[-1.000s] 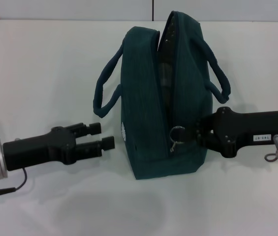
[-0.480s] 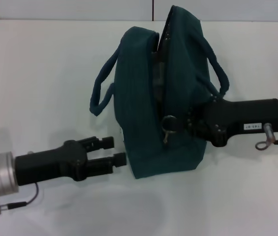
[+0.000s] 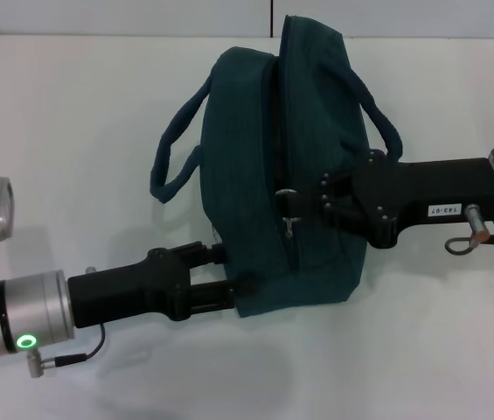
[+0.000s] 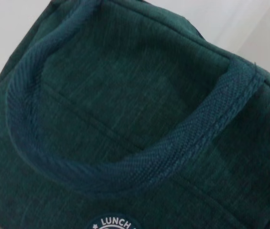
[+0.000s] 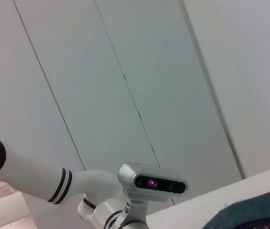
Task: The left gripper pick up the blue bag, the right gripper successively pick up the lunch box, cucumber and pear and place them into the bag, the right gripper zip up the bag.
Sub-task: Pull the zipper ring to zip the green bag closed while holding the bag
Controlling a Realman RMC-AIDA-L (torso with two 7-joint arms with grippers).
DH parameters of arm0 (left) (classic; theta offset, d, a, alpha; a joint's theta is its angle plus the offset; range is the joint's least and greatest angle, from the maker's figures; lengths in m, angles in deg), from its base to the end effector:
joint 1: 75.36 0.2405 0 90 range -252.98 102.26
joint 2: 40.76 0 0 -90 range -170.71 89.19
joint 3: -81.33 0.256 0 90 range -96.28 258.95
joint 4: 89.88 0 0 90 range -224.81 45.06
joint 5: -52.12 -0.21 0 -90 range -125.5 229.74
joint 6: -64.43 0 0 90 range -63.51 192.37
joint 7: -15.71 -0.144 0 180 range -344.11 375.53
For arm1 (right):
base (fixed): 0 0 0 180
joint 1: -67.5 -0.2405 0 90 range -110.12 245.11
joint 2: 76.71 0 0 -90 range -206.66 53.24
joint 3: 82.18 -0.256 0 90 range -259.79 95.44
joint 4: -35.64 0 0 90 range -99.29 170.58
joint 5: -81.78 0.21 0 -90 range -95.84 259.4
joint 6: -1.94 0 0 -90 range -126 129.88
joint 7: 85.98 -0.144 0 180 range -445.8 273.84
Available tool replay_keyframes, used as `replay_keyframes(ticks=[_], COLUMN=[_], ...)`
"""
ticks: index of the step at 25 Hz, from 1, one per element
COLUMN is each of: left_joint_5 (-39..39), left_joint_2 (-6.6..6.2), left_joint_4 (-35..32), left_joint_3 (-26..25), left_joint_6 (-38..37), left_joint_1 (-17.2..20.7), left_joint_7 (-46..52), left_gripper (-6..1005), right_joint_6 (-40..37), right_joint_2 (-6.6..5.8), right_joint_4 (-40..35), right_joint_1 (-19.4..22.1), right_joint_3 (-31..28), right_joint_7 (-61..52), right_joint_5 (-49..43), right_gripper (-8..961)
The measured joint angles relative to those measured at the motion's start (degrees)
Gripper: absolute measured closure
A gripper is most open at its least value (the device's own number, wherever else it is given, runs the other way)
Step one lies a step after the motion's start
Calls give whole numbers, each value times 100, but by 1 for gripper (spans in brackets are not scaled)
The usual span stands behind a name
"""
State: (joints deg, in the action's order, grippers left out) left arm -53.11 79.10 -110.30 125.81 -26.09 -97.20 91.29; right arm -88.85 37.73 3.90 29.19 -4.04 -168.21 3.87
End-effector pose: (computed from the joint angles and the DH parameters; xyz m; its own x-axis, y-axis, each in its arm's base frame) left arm -0.2949 0.2532 -0.0522 0.5446 0.5715 0.6138 0.6590 -0.7443 0.1084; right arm 0.1623 0.3336 -0.0322 0.7592 -0.2839 -0.5857 -0.2143 -0.9587 0.1869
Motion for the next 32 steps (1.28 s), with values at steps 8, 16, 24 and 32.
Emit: replay_keyframes(ticks=[8, 16, 24, 32], left_joint_5=[3, 5, 0, 2], left_joint_2=[12, 28, 24, 26], left_joint_4=[137, 241, 359, 364], left_joint_3=[0, 95, 204, 252], left_joint_6=[64, 215, 249, 249], left_joint_1=[-79, -134, -208, -207], left_joint_7=[-169, -278, -423, -474], left_gripper=[185, 185, 185, 185], right_joint_6=[-190, -192, 221, 256], right_joint_2=[64, 95, 97, 96], right_joint_4=[-13, -15, -11, 2], right_joint_1=[79, 120, 68, 42], right_joint_3=[-592, -882, -959, -953], right_joint_7=[112, 208, 277, 410], right_joint_5=[12, 93, 242, 584], right_gripper=[936, 936, 936, 936])
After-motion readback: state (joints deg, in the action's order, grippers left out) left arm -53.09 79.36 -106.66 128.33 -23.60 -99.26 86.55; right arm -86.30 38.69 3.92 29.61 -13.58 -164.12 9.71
